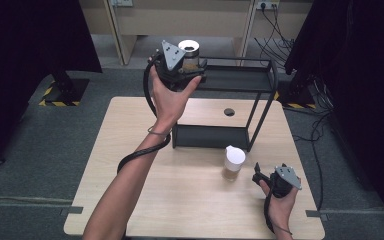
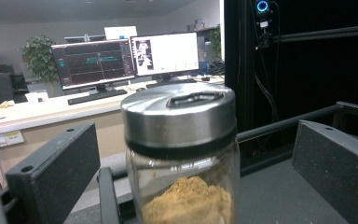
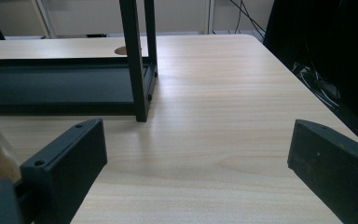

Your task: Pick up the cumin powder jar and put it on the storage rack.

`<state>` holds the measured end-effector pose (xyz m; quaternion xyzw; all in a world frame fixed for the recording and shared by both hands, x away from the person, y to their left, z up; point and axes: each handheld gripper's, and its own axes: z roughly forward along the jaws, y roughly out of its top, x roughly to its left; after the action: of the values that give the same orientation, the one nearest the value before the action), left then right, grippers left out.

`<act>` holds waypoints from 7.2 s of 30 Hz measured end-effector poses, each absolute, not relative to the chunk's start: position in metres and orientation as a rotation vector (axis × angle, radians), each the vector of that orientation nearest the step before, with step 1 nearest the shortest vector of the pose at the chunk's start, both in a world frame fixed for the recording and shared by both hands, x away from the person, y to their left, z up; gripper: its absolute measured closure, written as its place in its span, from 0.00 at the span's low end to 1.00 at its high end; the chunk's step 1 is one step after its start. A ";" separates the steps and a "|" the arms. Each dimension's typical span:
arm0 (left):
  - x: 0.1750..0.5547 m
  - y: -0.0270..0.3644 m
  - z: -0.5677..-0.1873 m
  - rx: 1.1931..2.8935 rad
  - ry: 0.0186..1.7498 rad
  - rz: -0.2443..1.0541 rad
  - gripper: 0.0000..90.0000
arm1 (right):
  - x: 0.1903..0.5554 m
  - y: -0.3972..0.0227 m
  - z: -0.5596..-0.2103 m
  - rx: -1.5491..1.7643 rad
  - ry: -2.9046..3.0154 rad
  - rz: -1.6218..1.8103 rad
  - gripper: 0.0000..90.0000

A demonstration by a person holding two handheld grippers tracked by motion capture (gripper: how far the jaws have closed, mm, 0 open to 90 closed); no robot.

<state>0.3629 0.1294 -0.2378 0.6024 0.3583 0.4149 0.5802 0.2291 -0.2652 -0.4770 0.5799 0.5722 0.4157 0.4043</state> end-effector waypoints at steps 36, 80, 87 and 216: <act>0.302 0.154 -0.293 1.400 0.748 0.912 0.00 | 0.229 -0.264 -0.477 1.456 1.448 1.047 0.05; 0.276 0.168 -0.357 1.470 0.776 0.841 0.00 | 0.228 -0.262 -0.478 1.447 1.449 1.038 0.05; 0.271 0.168 -0.366 1.484 0.784 0.825 0.00 | 0.228 -0.262 -0.478 1.447 1.450 1.038 0.05; 0.245 0.185 -0.496 1.612 0.934 0.662 0.02 | 0.225 -0.261 -0.481 1.411 1.449 1.040 0.05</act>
<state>0.2447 0.1852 -0.4957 0.6810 0.3947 0.2795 0.5499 0.2249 -0.2606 -0.4809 0.5630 0.5780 0.4150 0.4203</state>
